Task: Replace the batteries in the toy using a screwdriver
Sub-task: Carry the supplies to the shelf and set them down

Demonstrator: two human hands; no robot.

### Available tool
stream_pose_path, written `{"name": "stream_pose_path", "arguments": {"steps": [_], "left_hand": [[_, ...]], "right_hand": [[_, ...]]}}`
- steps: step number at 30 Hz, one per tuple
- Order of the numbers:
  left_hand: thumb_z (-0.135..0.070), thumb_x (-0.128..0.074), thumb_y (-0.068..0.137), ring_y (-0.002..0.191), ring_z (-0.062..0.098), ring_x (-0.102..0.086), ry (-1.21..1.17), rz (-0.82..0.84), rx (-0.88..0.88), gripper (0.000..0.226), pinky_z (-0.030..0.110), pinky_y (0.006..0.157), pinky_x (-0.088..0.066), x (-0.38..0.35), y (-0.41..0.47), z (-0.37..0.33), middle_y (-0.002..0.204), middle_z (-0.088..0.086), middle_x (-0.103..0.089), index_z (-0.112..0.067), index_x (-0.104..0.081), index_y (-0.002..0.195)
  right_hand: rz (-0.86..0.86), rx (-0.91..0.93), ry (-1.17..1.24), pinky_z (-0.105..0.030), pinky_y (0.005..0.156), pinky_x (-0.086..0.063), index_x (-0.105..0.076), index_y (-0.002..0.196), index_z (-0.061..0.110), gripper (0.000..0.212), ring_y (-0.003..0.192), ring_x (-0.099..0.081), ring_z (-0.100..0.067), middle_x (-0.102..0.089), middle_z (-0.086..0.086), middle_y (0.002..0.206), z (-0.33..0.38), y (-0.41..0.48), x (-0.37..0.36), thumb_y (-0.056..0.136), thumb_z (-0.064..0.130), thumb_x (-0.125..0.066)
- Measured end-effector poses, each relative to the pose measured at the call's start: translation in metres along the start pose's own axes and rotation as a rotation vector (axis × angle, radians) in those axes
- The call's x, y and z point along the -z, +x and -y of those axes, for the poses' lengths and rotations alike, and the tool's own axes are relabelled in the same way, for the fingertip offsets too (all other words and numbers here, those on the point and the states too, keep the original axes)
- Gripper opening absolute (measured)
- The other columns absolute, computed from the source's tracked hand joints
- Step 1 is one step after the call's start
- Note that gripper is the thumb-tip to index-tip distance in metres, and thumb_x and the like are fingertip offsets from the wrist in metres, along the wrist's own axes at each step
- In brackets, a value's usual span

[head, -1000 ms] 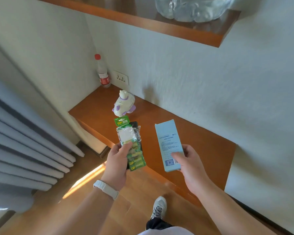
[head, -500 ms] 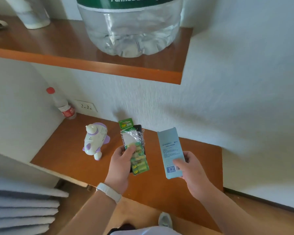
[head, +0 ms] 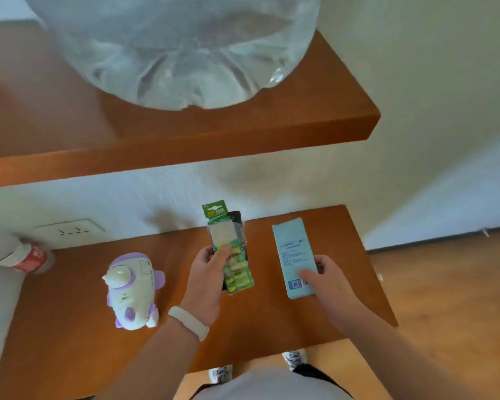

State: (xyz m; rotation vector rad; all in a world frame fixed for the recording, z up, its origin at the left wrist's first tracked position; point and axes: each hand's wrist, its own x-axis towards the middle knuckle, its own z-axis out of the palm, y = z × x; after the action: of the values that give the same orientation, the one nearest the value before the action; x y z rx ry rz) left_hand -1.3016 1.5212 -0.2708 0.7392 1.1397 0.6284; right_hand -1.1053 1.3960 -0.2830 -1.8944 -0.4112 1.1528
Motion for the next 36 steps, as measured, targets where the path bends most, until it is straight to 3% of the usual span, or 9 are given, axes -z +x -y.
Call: {"name": "stream_pose_path", "arguments": {"steps": [7,15,24,29,36], "left_hand": [[-0.021,-0.067,0.095,0.077,0.025,-0.076,0.034,0.045,0.071,0.027,0.034,0.057,-0.058,0.021,0.017,0.004,0.087,0.006,-0.078,-0.010,-0.059,0.118],[-0.021,-0.067,0.095,0.083,0.025,-0.076,0.039,0.038,0.086,0.027,0.039,0.065,-0.060,0.024,0.025,0.011,0.094,0.007,-0.078,-0.014,-0.059,0.119],[-0.021,-0.065,0.096,0.089,0.026,-0.076,0.038,0.008,0.096,0.025,0.041,0.071,-0.062,0.003,0.022,0.017,0.097,0.006,-0.078,-0.015,-0.058,0.119],[-0.020,-0.065,0.096,0.087,0.025,-0.076,0.037,0.005,0.089,0.024,0.037,0.065,-0.061,-0.006,0.022,0.016,0.095,0.004,-0.078,-0.016,-0.058,0.118],[-0.021,-0.066,0.095,0.091,0.027,-0.076,0.037,0.003,0.086,0.026,0.039,0.068,-0.061,-0.011,0.023,0.017,0.100,0.006,-0.077,-0.016,-0.058,0.120]], "right_hand": [[-0.105,-0.072,-0.055,-0.021,0.061,-0.058,-0.053,0.112,0.027,0.023,0.091,-0.070,-0.011,-0.068,0.007,0.107,-0.029,0.014,-0.005,0.094,0.020,-0.066],[-0.114,-0.166,-0.171,-0.018,0.051,-0.054,-0.051,0.114,0.025,0.025,0.084,-0.068,-0.009,-0.066,0.009,0.103,-0.062,0.041,0.003,0.095,0.023,-0.066],[-0.149,-0.131,-0.427,-0.018,0.050,-0.051,-0.044,0.115,0.027,0.029,0.083,-0.064,-0.007,-0.061,0.008,0.105,-0.076,0.059,0.016,0.095,0.033,-0.064],[-0.146,-0.128,-0.559,-0.015,0.044,-0.047,-0.042,0.112,0.029,0.031,0.077,-0.064,-0.003,-0.061,0.010,0.101,-0.078,0.065,0.022,0.093,0.043,-0.062],[-0.179,-0.132,-0.634,-0.023,0.054,-0.052,-0.046,0.111,0.025,0.034,0.082,-0.064,-0.011,-0.058,0.003,0.103,-0.078,0.066,0.025,0.092,0.050,-0.060]]}}
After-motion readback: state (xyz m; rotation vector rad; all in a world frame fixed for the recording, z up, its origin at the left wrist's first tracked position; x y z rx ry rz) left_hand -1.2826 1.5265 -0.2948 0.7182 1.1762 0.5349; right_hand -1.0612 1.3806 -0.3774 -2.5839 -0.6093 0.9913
